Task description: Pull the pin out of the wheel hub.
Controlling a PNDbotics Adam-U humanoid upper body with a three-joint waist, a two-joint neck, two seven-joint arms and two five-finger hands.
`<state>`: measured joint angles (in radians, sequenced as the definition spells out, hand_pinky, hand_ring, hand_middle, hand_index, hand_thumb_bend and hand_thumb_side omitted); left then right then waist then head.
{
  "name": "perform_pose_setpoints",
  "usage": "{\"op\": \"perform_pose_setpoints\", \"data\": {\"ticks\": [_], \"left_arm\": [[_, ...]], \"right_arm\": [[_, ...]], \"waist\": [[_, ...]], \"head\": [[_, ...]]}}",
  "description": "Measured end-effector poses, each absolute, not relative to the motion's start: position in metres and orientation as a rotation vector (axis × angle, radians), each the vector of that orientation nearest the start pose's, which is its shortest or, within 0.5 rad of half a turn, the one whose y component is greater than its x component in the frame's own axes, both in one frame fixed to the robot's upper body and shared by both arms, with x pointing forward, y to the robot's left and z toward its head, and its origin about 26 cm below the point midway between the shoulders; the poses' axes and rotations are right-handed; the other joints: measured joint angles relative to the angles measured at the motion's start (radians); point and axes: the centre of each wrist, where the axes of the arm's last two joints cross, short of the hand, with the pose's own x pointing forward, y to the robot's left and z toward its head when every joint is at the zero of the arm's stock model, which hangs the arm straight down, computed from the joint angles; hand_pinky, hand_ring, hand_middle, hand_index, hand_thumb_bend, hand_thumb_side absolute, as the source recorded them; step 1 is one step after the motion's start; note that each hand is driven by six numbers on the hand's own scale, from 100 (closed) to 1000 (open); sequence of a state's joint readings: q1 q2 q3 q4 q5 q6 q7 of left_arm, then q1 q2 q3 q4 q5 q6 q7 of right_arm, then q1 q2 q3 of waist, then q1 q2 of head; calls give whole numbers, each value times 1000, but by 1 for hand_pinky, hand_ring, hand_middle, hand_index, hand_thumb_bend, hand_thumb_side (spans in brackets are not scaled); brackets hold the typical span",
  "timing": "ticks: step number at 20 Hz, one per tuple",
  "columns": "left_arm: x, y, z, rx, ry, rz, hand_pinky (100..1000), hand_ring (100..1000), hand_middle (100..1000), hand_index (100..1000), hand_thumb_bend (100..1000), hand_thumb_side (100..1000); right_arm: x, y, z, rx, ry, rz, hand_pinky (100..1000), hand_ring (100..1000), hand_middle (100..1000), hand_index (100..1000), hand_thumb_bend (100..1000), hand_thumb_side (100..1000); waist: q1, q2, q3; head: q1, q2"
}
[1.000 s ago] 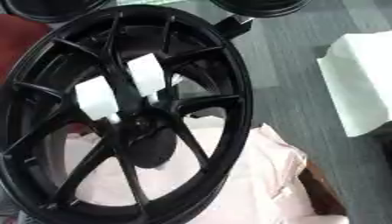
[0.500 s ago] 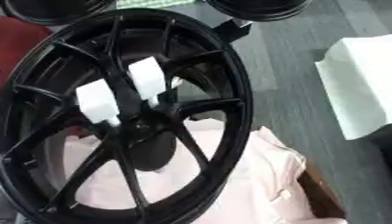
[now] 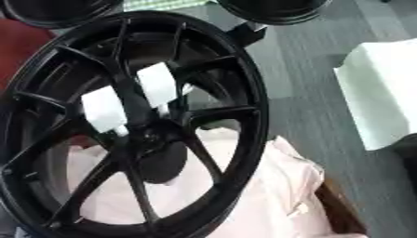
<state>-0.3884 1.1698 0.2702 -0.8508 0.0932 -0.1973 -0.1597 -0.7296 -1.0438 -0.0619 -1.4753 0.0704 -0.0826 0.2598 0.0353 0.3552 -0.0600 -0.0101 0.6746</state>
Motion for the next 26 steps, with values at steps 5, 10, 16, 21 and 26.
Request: {"op": "perform_pose_setpoints", "data": {"ticks": [5, 10, 16, 21, 26], "left_arm": [[265, 630, 253, 1037, -1498, -335, 849, 833, 795, 860, 563, 893], [265, 630, 253, 1036, -1524, -313, 837, 821, 781, 848, 491, 888], [266, 629, 250, 1029, -1553, -277, 832, 815, 773, 840, 475, 885], [266, 630, 250, 1027, -1590, -223, 805, 771, 730, 787, 243, 899], [269, 627, 248, 972, -1717, 19, 791, 747, 705, 755, 165, 901]], "right_arm": [[341, -418, 378, -949, -1987, 965, 833, 736, 650, 714, 100, 495], [341, -418, 378, -949, -1987, 965, 833, 736, 650, 715, 100, 495], [341, -418, 378, -949, -1987, 965, 833, 736, 650, 714, 100, 494], [341, -418, 378, -949, -1987, 965, 833, 735, 650, 714, 100, 493], [341, -418, 378, -950, -1988, 965, 832, 736, 650, 715, 100, 491]], "waist": [[1, 0, 1], [1, 0, 0], [0, 0, -2], [1, 0, -2], [0, 0, -7]], "head": [[0, 0], [0, 0], [-1, 0], [-1, 0], [-1, 0]]}}
